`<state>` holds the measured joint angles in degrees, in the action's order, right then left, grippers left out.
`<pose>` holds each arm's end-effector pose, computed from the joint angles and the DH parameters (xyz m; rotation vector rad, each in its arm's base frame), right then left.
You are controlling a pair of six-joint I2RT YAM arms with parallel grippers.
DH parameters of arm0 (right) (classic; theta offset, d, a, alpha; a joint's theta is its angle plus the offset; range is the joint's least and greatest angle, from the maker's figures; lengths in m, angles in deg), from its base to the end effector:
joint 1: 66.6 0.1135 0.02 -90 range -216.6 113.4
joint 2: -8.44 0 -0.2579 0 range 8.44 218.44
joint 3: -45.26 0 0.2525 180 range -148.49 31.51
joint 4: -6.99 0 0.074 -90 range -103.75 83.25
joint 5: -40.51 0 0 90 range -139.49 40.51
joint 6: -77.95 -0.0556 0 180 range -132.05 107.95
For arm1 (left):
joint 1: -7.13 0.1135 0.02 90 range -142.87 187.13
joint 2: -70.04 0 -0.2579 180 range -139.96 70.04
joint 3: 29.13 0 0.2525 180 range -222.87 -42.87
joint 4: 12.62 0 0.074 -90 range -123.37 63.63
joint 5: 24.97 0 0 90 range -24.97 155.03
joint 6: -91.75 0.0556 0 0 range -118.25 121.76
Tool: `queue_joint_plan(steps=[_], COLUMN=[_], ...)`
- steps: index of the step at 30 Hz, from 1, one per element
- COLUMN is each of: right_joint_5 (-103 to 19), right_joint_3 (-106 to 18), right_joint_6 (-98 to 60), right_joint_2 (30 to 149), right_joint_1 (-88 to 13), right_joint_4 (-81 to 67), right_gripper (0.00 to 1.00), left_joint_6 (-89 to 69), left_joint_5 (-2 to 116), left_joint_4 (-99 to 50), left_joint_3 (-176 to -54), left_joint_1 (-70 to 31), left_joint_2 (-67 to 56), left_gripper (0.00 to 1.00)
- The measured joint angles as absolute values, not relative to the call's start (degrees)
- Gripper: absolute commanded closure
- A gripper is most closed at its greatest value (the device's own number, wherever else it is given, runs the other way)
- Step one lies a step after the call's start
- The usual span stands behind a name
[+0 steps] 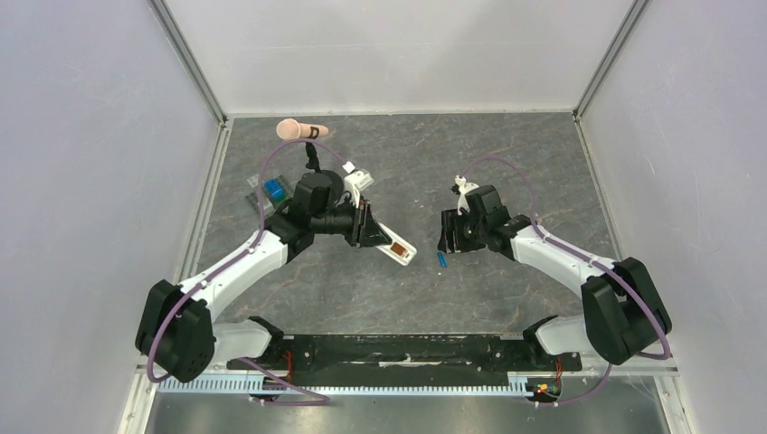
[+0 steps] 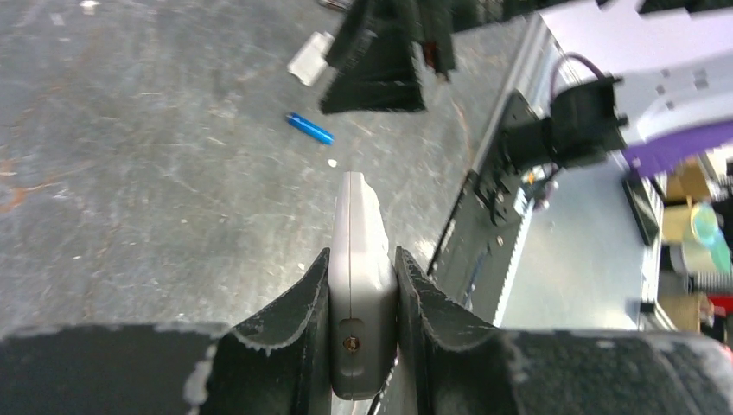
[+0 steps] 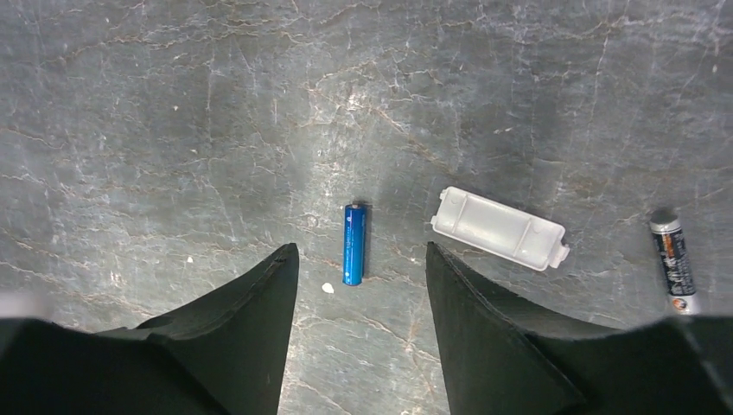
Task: Load the batteries into the remote control
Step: Pick up the battery from the center of the board.
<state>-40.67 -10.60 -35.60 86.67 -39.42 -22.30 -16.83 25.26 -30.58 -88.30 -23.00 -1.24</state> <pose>0.2460 0.1359 0.1687 -0.1488 2.5413 0.5563 0.2288 -0.1739 0.2463 0.6642 2.0995 -1.2229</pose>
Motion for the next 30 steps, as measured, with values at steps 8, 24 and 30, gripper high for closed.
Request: queue_joint_plan(steps=[8,24,30], right_joint_5=[-41.67,-53.41,-56.97], right_joint_3=[-10.62,-14.14,-16.35], right_joint_6=[-32.54,-32.34,-32.34], right_joint_2=[86.13,94.56,97.97], right_joint_1=[-37.95,-29.43,-27.53], right_joint_4=[-22.37,-23.53,-25.17], right_gripper=[0.44,0.69,0.73], left_joint_6=[-5.23,-7.2,-9.71], left_joint_5=[18.29,19.34,18.33], left_joint_4=[-39.41,-54.75,-55.14], left_joint_3=[-90.49,-97.46,-97.92], left_joint_1=[-23.0,-23.0,-23.0], left_joint_2=[1.68,-5.53,-7.65], left_gripper=[0.98,0.98,0.98])
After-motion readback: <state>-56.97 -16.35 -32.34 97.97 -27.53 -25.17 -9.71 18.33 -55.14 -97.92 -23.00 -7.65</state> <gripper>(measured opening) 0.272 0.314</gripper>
